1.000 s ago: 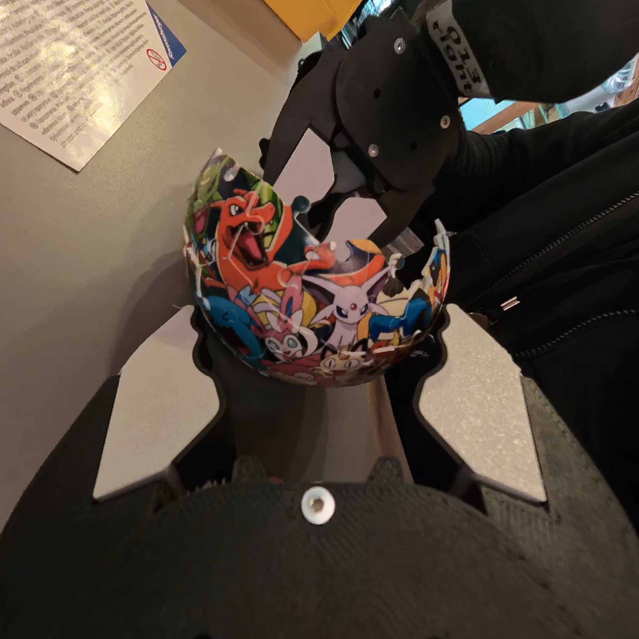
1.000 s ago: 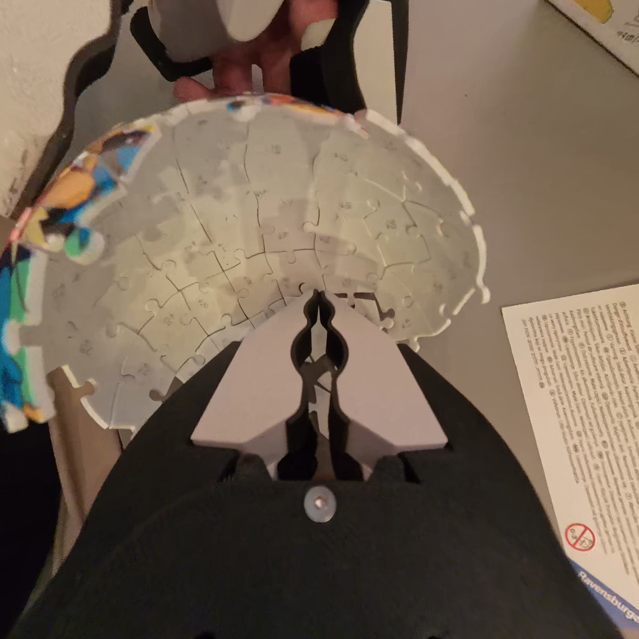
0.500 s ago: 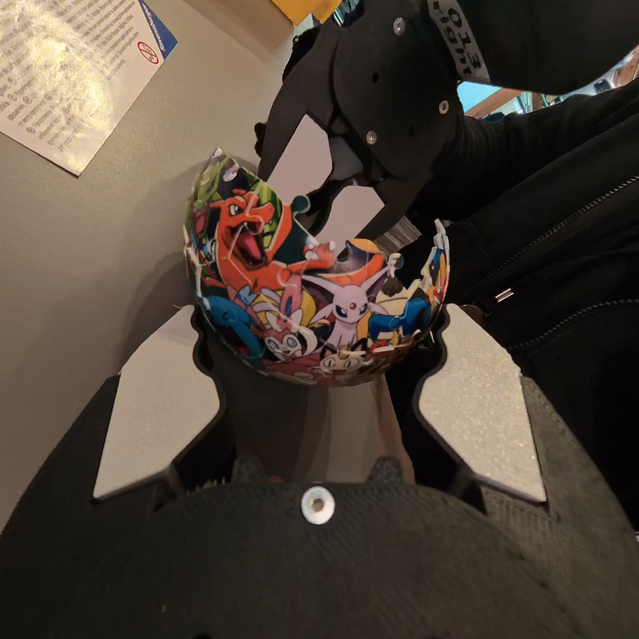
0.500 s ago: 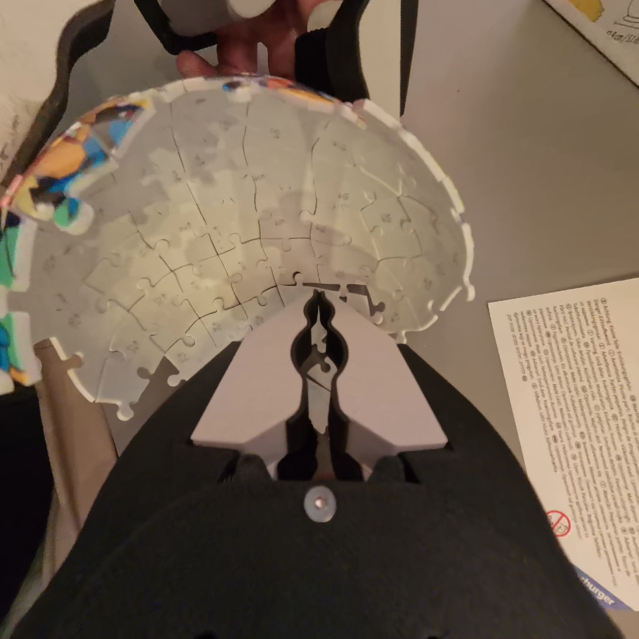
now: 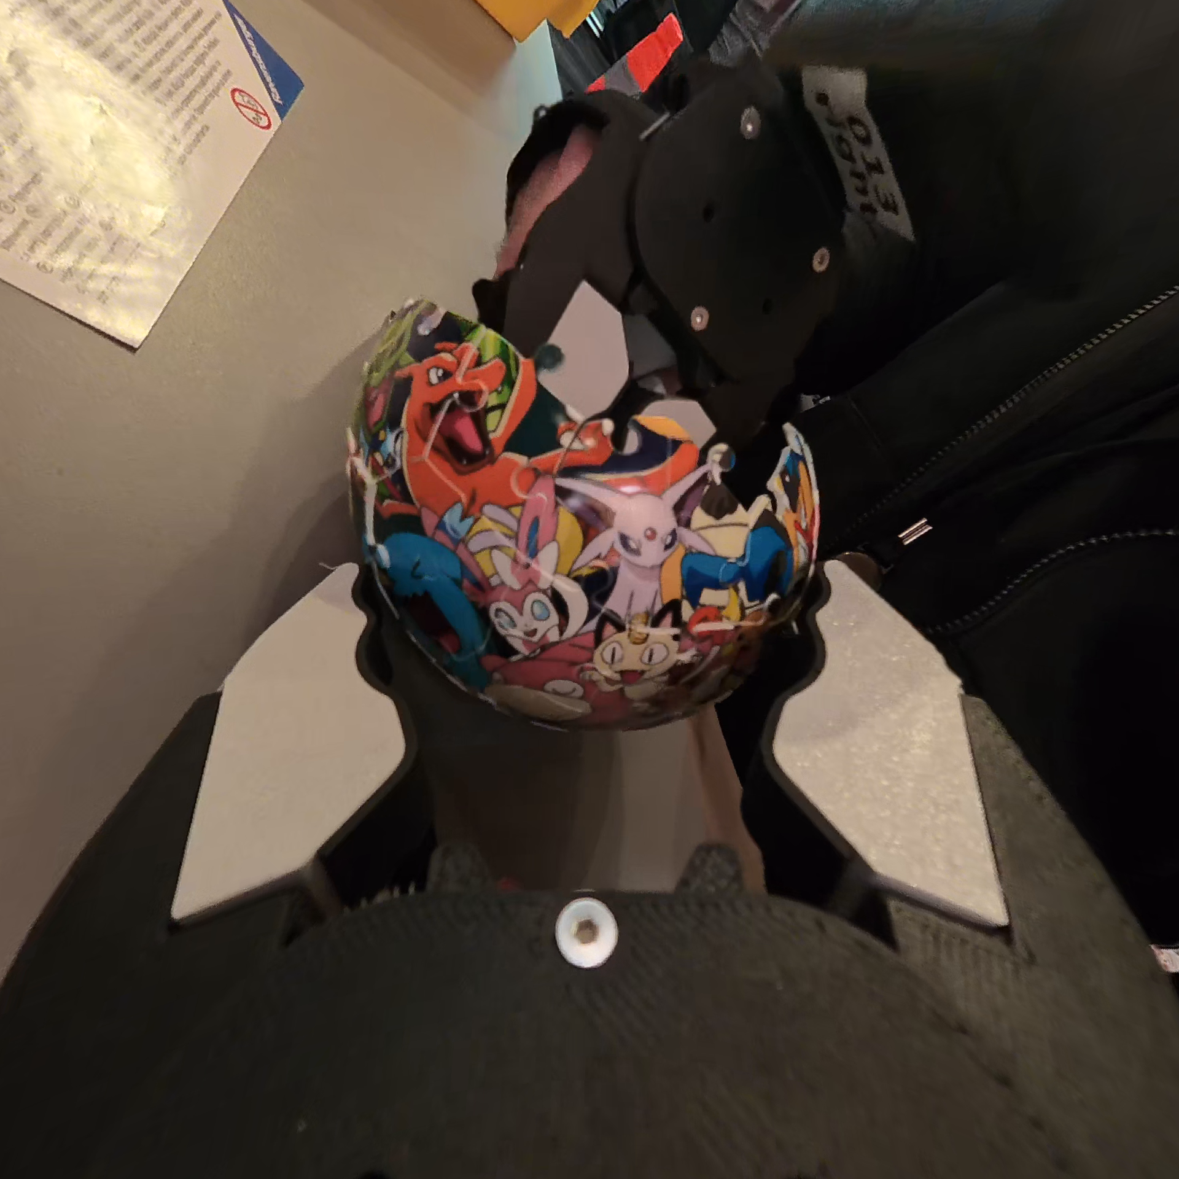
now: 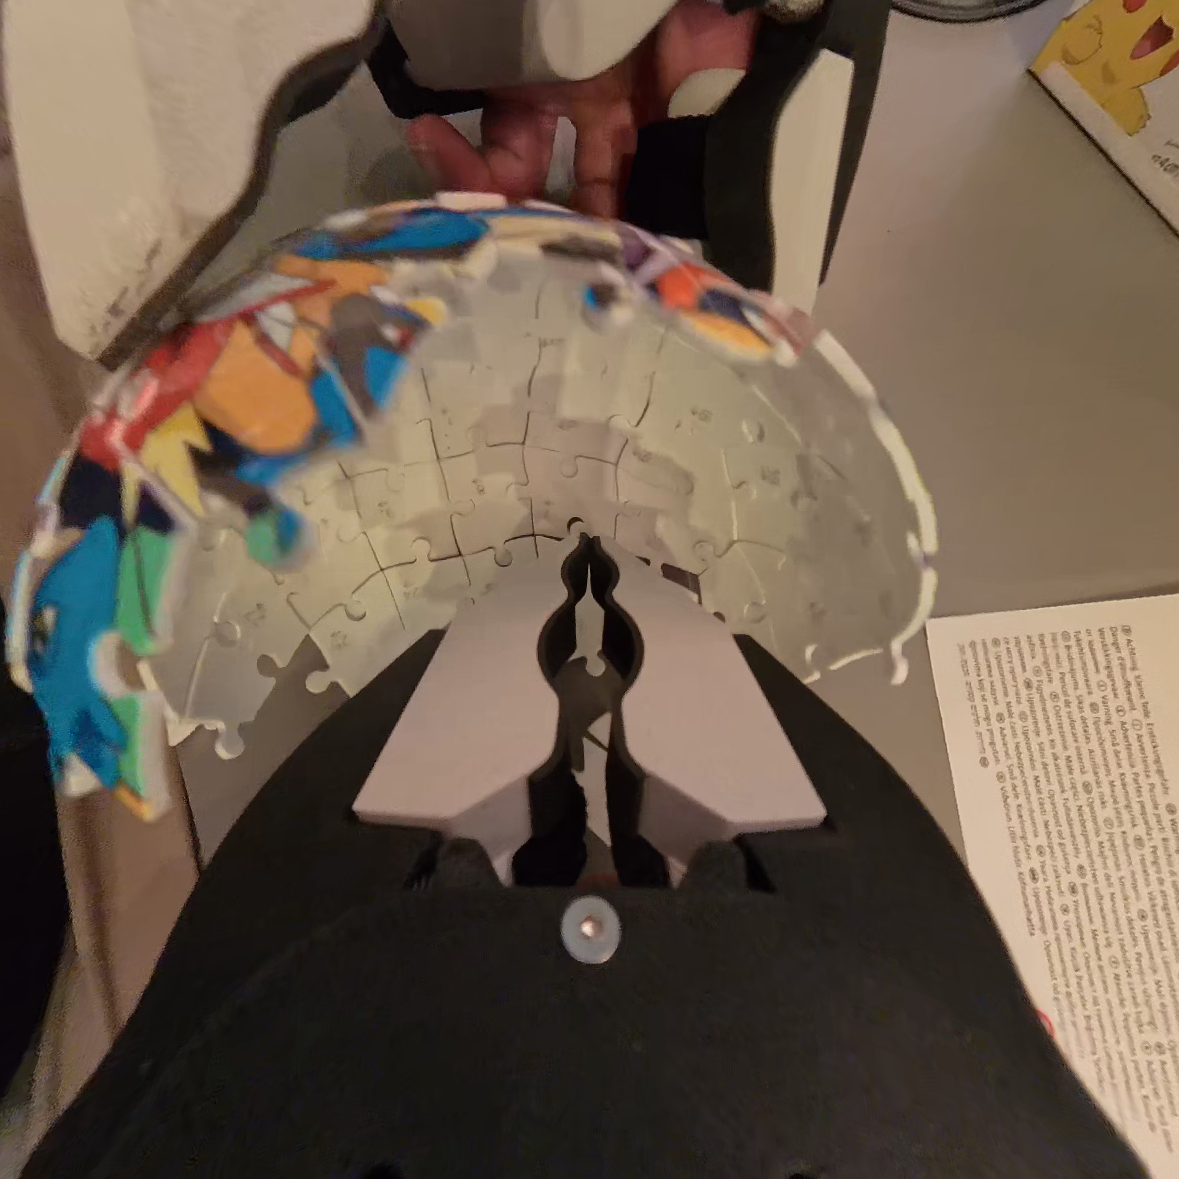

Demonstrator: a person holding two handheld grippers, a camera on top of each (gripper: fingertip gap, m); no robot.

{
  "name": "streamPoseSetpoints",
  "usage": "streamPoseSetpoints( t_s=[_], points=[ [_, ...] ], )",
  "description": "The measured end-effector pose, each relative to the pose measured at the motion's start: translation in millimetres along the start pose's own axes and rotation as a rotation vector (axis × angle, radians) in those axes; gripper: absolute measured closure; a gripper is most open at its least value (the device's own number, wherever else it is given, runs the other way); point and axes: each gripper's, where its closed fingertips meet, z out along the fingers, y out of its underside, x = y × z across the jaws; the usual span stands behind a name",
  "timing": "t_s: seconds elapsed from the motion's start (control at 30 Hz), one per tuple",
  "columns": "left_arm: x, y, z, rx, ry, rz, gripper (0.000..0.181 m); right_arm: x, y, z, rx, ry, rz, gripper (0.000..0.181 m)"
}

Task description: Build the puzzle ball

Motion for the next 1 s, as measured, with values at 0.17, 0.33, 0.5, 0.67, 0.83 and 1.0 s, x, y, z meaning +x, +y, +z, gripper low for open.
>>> streamPoseSetpoints(
  t_s=[0.17, 0.33, 0.5, 0.67, 0.83, 1.0],
  points=[
    [0.6, 1.4, -2.3, 0.006, 0.009, 0.005, 0.059, -3.1, -3.6, 3.4, 0.018, -0.017, 0.0, 0.181],
    [0.3, 2.2, -13.3, 0.047, -0.022, 0.002, 0.061, -3.0, -3.9, 4.2, 0.031, -0.025, 0.014, 0.181],
    [5.6, 10.4, -24.2, 0.121, -0.064, -0.031, 0.064, -2.8, -4.0, 4.3, 0.04, -0.035, 0.035, 0.181],
    [5.8, 11.2, -24.5, 0.218, -0.071, -0.051, 0.064, -3.5, -5.1, 5.0, 0.043, -0.031, 0.02, 0.181],
    [6.1, 8.9, -25.2, 0.235, -0.073, -0.037, 0.065, -7.7, -7.7, 7.7, 0.041, -0.037, 0.003, 0.181],
    [6.4, 7.9, -23.3, 0.225, -0.059, -0.03, 0.065, -9.8, -9.1, 9.2, 0.043, -0.042, 0.0, 0.181]
  ],
)
